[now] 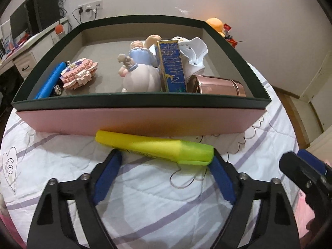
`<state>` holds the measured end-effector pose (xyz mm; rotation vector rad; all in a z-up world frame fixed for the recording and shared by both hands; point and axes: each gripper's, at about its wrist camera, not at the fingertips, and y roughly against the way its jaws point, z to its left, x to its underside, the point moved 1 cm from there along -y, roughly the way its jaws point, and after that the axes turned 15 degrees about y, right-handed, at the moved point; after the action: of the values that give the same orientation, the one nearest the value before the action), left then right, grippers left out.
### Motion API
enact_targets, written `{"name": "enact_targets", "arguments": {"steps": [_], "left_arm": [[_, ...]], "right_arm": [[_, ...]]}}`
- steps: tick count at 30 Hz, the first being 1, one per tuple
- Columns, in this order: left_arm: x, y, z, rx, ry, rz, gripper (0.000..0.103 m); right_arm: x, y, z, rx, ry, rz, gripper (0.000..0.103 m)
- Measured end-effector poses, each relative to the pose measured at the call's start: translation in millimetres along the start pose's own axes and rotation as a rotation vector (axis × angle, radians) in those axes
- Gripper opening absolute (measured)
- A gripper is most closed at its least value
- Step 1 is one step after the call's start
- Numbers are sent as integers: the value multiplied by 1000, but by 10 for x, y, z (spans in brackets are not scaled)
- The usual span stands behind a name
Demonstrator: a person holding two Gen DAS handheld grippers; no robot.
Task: Organize rigid objects
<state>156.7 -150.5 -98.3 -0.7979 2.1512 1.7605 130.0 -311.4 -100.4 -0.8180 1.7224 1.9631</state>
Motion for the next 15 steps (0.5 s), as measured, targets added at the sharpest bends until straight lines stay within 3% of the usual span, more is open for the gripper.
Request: {"name": "enact_targets", "arguments": {"steps": [5, 8, 15], "left_arm": [[-30, 32, 123, -10, -9, -1, 76], [-76, -14, 219, -73, 0, 1, 100], [-150, -103, 353, -123, -3, -11, 103]], "right_arm": [[-15, 48, 141, 2, 17, -7, 83], [-11, 71, 208, 2, 25, -8, 83], [-24, 62, 236, 16, 27, 0, 83]]}}
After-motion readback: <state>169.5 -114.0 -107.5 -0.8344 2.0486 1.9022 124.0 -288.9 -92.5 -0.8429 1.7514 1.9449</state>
